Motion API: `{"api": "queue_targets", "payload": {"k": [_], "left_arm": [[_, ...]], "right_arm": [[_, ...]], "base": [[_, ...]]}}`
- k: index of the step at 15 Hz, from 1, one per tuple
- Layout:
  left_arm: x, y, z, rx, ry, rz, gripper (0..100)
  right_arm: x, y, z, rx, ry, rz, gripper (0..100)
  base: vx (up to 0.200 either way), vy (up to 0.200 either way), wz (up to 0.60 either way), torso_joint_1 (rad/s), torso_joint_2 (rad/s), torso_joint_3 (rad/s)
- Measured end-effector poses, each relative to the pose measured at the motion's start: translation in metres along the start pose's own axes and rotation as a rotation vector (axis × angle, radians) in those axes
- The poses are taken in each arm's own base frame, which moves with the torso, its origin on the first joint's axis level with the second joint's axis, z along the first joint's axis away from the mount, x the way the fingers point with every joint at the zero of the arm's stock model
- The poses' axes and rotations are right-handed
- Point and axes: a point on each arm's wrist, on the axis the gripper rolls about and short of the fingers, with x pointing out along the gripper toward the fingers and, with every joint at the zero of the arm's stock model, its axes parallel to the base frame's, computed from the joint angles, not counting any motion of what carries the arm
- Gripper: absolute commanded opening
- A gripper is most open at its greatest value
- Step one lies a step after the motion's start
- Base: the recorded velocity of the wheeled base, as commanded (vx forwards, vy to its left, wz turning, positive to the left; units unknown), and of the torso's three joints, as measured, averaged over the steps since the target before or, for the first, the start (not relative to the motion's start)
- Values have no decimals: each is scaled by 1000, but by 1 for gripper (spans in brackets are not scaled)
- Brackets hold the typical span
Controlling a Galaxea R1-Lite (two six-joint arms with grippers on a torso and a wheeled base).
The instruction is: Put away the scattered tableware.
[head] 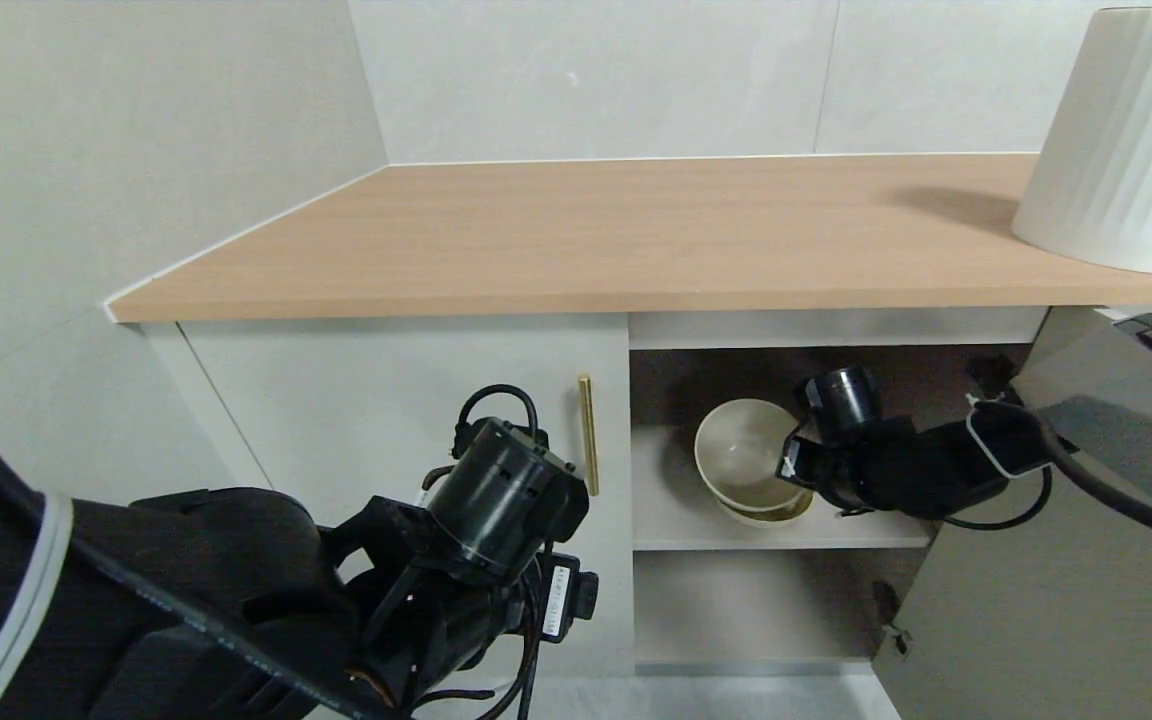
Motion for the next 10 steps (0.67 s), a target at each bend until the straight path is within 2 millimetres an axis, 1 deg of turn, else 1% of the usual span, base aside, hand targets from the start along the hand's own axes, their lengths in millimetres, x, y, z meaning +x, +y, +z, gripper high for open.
{"api": "queue_targets", "payload": {"k": [5, 10], "left_arm": [[0, 0, 0, 0, 1, 0, 100], [0, 0, 0, 0, 2, 1, 100]], "right_arm": [[20, -8, 0, 17, 1, -32, 0], [26, -10, -2, 17, 9, -43, 0]], "base": [[0, 0, 0, 0, 0, 0], [0, 0, 0, 0, 0, 0]]}}
